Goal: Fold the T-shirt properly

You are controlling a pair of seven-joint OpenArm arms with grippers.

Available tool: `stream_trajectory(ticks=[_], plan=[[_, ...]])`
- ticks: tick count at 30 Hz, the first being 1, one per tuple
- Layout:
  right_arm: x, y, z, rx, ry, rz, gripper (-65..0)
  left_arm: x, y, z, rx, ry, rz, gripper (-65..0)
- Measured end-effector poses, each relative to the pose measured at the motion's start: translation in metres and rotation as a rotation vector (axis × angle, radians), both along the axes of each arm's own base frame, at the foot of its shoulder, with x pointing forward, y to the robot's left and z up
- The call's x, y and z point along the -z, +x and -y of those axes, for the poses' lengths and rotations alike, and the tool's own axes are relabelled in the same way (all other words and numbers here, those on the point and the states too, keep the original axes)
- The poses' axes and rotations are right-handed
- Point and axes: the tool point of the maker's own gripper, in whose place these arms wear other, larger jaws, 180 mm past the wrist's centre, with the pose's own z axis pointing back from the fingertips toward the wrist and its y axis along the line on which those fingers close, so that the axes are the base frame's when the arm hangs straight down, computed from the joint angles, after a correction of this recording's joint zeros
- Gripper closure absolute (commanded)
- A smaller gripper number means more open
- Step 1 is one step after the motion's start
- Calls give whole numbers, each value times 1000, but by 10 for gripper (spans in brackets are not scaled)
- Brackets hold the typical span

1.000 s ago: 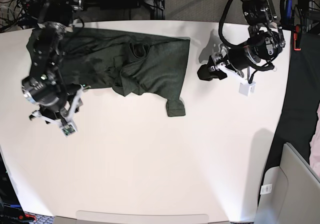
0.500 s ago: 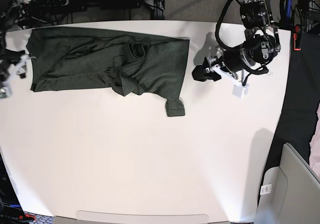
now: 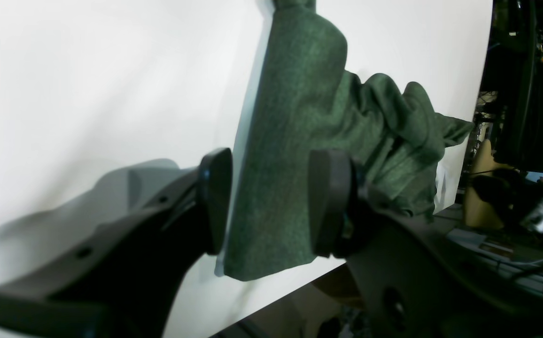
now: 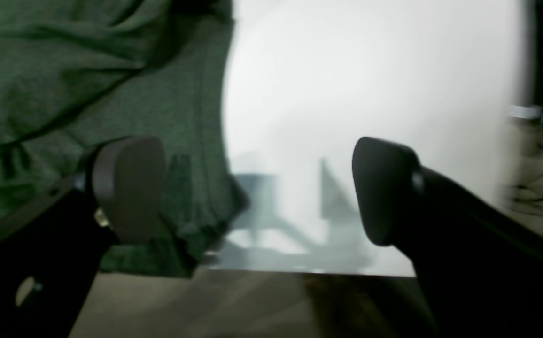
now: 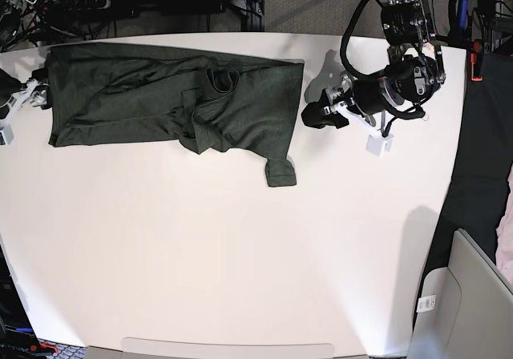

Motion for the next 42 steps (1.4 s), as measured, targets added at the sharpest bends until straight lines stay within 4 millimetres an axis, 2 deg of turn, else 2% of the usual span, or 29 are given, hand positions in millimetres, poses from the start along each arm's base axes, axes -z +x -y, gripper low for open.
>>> stream_trajectory(ticks=[5,7,10,13,17,25,28,33,39,42], plan=[[17,-5,5,36,41,-20,-617,1,-1,0,0,-1,-3,-265],[21,-4,2,41,58,-18,-579,1,-1,0,0,-1,-4,-265],[38,-7,-6,65,114,-38,-465,1,-1,0,0,-1,-4,-265],[52,-7,-13,88,173,-42,-380,1,-1,0,-1,0,-5,-265],[55,-3,-9,113,204,-33,-324,1,-1,0,0,-1,-4,-265],[60,5,-14,121,241,20,-325,2,-2,0,0,-1,-7,-265],[63,14,-31,74,253,23,-325,1,-2,1,0,-5,-6,-265],[66,28,-70,19,346,78,-325,1,-2,1,-1,-4,-6,-265],[60,17,-95,-43,292,-2,-325,1,-2,1,-1,-4,-7,-265],[56,10,-98,-62,256,-21,-325,1,-2,2,-1,-5,-6,-265]])
